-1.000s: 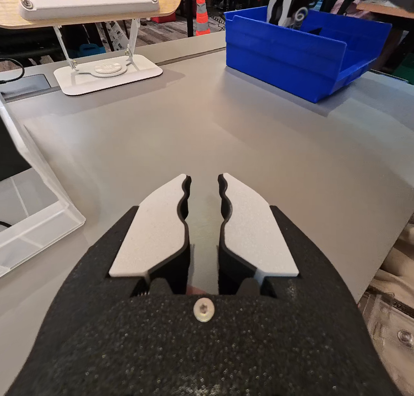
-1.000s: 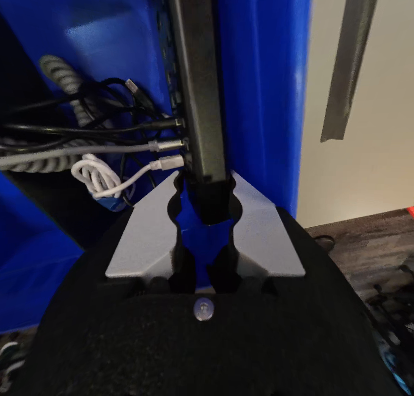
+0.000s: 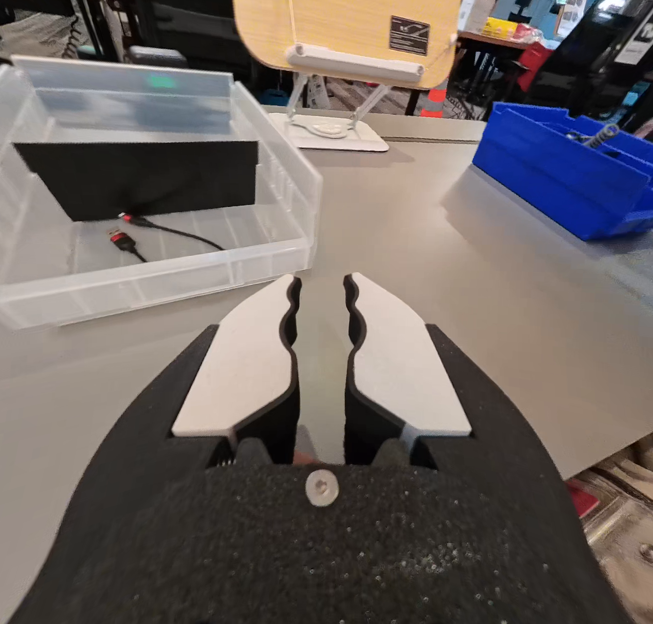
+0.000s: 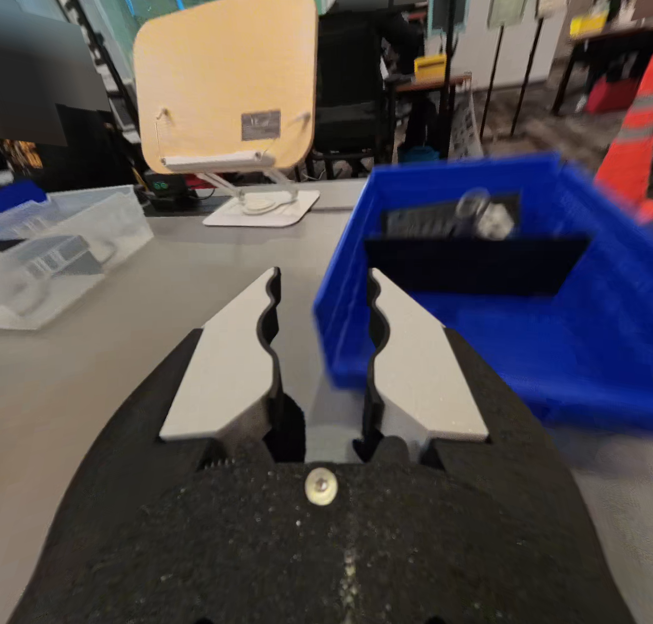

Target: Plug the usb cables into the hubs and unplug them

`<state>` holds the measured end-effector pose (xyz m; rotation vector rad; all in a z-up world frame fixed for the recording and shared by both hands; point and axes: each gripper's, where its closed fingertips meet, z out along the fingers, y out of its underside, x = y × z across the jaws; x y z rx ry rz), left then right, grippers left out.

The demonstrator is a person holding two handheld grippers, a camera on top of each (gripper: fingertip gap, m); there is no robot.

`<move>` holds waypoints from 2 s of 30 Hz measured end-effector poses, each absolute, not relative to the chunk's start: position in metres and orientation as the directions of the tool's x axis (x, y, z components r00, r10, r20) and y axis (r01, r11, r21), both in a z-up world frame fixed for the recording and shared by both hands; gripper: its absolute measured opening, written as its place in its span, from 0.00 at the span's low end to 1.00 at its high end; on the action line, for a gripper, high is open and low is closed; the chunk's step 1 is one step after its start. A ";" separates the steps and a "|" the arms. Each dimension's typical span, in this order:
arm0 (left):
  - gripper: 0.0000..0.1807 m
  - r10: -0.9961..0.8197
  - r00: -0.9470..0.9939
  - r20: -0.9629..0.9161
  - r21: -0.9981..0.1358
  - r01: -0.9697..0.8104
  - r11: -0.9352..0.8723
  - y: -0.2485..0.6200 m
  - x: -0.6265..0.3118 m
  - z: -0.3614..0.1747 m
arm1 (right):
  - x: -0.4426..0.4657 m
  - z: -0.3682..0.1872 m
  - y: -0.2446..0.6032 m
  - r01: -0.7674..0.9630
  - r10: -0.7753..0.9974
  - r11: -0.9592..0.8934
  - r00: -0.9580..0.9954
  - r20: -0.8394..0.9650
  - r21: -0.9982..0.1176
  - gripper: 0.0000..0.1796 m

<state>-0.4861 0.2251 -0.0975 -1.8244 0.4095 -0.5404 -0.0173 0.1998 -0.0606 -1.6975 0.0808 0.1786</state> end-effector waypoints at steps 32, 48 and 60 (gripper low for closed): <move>0.26 -0.961 0.271 -0.049 -0.734 -0.662 -0.150 0.389 -0.456 -0.040 | -0.124 -0.117 0.190 -0.041 0.336 -0.307 0.930 -0.148 -0.951 0.27; 0.24 -0.994 -0.068 -0.086 -0.293 -0.952 0.091 0.513 -0.463 -0.169 | -0.166 -0.084 0.177 -0.197 0.620 -0.227 0.726 -0.297 -0.954 0.28; 0.04 -0.976 -0.127 -0.179 -0.145 -0.977 0.154 0.526 -0.488 -0.178 | -0.174 -0.081 0.170 -0.204 0.660 -0.246 0.681 -0.318 -0.948 0.27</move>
